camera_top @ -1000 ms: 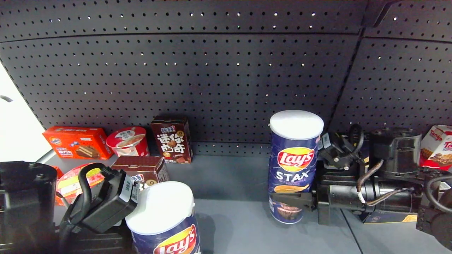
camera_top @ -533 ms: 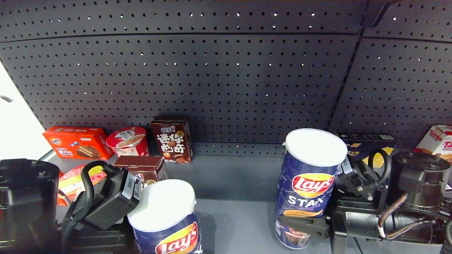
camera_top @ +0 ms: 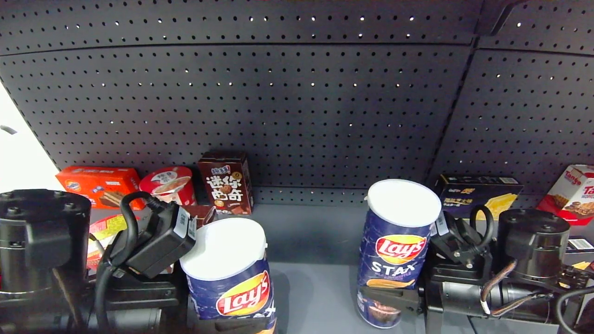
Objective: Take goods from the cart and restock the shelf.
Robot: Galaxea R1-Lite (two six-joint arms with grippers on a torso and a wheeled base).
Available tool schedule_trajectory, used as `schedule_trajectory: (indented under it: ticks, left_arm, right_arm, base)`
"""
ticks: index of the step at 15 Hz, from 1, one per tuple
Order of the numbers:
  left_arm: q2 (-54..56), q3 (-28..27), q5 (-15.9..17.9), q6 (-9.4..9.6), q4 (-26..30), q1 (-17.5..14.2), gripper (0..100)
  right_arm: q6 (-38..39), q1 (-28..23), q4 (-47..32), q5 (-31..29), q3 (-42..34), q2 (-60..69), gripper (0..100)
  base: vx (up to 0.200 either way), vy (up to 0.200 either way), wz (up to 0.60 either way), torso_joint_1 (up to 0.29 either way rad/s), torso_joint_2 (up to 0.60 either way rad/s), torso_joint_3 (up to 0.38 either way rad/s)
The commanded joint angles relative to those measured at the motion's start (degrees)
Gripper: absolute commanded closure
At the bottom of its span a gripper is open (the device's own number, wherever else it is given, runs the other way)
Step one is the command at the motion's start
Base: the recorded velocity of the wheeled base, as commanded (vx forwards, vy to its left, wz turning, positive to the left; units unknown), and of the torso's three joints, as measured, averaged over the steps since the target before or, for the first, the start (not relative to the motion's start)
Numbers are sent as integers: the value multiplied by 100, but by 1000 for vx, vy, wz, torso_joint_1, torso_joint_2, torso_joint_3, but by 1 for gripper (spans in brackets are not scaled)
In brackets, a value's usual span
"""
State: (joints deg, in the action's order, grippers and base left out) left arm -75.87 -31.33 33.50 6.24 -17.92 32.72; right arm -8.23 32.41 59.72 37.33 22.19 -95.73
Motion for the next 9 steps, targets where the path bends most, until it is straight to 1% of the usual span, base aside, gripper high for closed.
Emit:
schedule_trajectory:
  ticks: [1, 3, 9]
  left_arm:
    - [-41, -14, -1, 0, -1, -11, 100]
    - [-41, -5, 16, 9, -1, -82, 100]
    - [-41, -5, 25, 9, -1, -82, 100]
  right_arm:
    - [-3, -77, 31, 29, 49, -297, 100]
    - [-21, -113, 40, 47, 49, -376, 100]
    - [-56, -113, 40, 47, 49, -517, 100]
  base:
    - [0, 0, 0, 0, 0, 0]
    - [0, 0, 0, 0, 0, 0]
    - [0, 0, 0, 0, 0, 0]
